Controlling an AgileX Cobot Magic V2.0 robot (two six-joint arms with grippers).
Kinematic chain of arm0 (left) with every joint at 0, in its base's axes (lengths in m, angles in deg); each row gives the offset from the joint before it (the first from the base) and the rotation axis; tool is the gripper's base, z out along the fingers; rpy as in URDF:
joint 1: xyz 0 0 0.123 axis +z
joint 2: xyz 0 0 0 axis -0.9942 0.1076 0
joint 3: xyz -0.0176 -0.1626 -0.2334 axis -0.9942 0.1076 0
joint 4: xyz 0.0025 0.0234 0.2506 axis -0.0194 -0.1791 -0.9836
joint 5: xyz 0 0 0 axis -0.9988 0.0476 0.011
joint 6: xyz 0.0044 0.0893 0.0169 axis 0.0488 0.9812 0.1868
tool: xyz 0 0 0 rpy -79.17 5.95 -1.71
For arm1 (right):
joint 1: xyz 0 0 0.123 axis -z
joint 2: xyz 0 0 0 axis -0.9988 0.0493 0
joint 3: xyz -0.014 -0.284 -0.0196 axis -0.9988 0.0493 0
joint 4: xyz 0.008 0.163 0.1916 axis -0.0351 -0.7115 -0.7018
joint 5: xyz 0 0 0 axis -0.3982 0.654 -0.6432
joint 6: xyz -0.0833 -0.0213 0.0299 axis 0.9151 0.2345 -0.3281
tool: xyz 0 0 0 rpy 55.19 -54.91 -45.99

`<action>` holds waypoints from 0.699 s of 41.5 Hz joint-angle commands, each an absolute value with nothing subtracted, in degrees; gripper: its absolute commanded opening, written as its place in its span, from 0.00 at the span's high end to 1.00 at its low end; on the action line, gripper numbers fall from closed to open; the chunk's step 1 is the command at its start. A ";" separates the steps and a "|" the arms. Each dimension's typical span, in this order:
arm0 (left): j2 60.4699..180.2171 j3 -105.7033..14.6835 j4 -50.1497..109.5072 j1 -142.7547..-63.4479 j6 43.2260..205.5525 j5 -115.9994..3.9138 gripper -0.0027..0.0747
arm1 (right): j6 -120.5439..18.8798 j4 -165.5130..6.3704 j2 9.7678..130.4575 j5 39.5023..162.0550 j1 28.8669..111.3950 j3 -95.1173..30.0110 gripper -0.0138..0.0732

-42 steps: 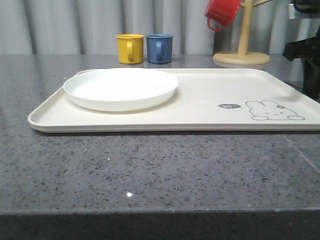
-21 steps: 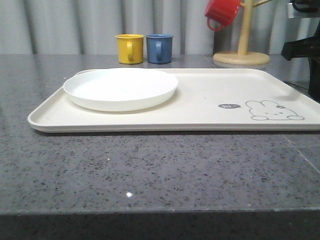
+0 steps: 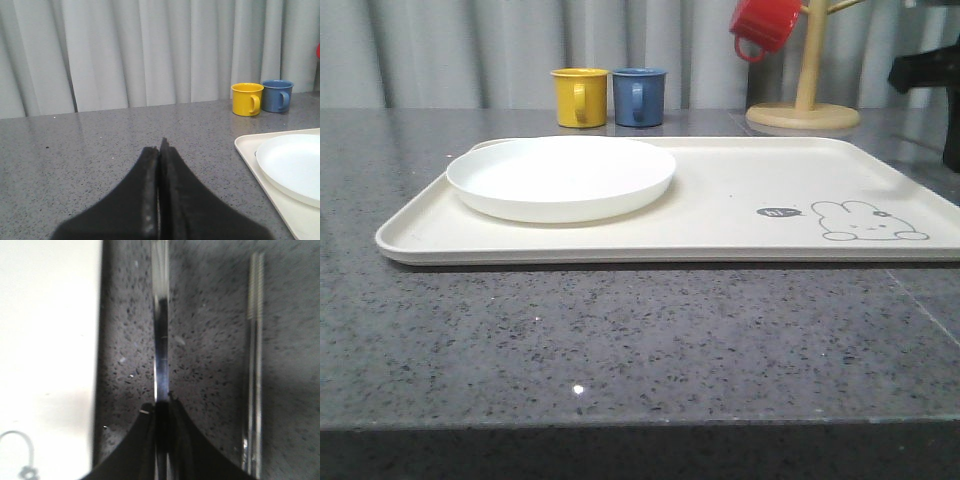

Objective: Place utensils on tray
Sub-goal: 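Lift the fork and lower it onto the tray beside the plate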

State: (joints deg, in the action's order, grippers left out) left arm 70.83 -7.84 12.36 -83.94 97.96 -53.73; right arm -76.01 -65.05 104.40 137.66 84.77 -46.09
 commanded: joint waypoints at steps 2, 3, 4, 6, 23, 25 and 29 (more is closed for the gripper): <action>71.34 -9.23 13.06 -84.24 97.70 -58.31 0.99 | -77.99 -64.19 99.54 139.11 84.20 -50.64 0.91; 71.34 -9.23 13.06 -84.24 97.70 -58.31 0.99 | -78.24 -63.93 99.54 139.78 83.91 -51.43 0.91; 71.34 -9.23 13.06 -84.24 97.70 -58.31 0.99 | -78.55 -63.69 99.54 141.16 83.54 -52.54 0.91; 71.34 -9.23 13.06 -84.24 97.70 -58.31 0.99 | -79.50 -63.14 99.69 142.94 82.40 -54.03 0.91; 71.34 -9.23 13.06 -84.24 97.70 -58.31 0.99 | -91.95 -60.46 105.85 144.52 63.86 -60.36 0.91; 71.34 -9.23 13.06 -84.24 97.70 -58.31 0.99 | -93.04 -60.46 107.33 144.52 62.24 -60.98 0.91; 71.34 -9.23 13.06 -84.24 97.70 -58.31 0.99 | -95.96 -60.46 109.85 143.70 59.51 -62.02 0.91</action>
